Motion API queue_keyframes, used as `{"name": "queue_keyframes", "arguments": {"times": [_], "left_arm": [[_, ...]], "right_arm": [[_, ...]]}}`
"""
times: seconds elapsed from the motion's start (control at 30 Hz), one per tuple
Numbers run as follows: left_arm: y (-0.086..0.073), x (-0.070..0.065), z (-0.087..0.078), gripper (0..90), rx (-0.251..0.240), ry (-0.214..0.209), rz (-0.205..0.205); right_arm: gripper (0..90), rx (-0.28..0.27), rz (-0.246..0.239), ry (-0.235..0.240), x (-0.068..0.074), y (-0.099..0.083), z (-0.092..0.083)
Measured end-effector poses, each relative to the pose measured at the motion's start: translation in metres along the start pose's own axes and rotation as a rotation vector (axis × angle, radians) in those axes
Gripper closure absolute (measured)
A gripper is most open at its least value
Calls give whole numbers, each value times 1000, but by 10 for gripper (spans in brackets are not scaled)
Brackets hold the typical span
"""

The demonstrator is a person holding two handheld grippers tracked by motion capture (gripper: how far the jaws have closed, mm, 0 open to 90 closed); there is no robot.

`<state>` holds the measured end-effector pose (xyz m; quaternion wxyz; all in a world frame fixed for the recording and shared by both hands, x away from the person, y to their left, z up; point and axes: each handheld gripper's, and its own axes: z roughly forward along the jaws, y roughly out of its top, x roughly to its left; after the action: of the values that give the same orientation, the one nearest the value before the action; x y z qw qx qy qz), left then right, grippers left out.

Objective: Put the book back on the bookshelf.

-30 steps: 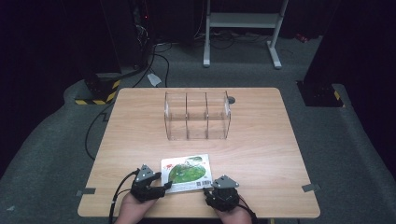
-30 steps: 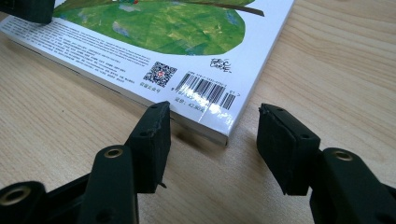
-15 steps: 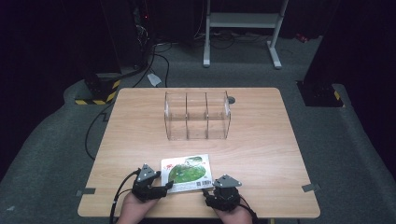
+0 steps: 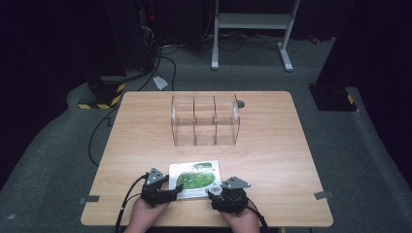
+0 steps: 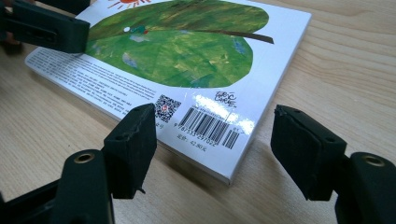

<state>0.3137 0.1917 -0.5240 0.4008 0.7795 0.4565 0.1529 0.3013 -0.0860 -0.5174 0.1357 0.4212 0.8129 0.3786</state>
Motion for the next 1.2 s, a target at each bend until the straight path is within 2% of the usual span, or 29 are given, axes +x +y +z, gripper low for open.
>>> {"name": "queue_keyframes", "arguments": {"times": [0.03, 0.13, 0.2, 0.3, 0.33, 0.4, 0.53, 0.6, 0.67, 0.7, 0.8, 1.0, 1.2], "left_arm": [[2, 1, 2, 301, 5, -2, 11], [7, 2, 6, 320, 15, -11, -12], [9, 3, 7, 329, 15, -4, -7], [7, 3, 10, 316, 1, -4, -62], [6, 3, 9, 317, -6, -7, -64], [5, 4, 7, 335, -12, -3, -58], [3, 3, 7, 335, -10, -14, -61], [3, 0, 7, 313, -12, -6, -46], [3, 1, 8, 298, -7, -10, -46], [3, 1, 8, 298, -7, -10, -46], [3, -1, 8, 282, -7, -8, -47], [3, -2, 9, 267, -9, -2, -47], [2, -7, 6, 343, -32, 42, -34]], "right_arm": [[313, -2, 3, -1, -1, 0, 0], [307, -1, 8, -1, -2, -1, -1], [304, -6, 5, -1, -4, -1, -1], [303, -4, 9, 1, -3, -1, -1], [304, -2, 3, 2, -3, -1, -1], [303, -2, -9, 2, -2, -2, 0], [277, 9, 3, 7, -1, -1, 3], [267, 8, 1, 4, 0, 0, 4], [260, 15, 9, 4, 0, 0, 4], [250, 10, -8, 2, 0, 0, 5], [229, 23, 2, -5, 2, -1, 7], [219, 22, -12, -10, 2, -1, 8], [213, 23, -16, -21, 4, -2, 8]]}}
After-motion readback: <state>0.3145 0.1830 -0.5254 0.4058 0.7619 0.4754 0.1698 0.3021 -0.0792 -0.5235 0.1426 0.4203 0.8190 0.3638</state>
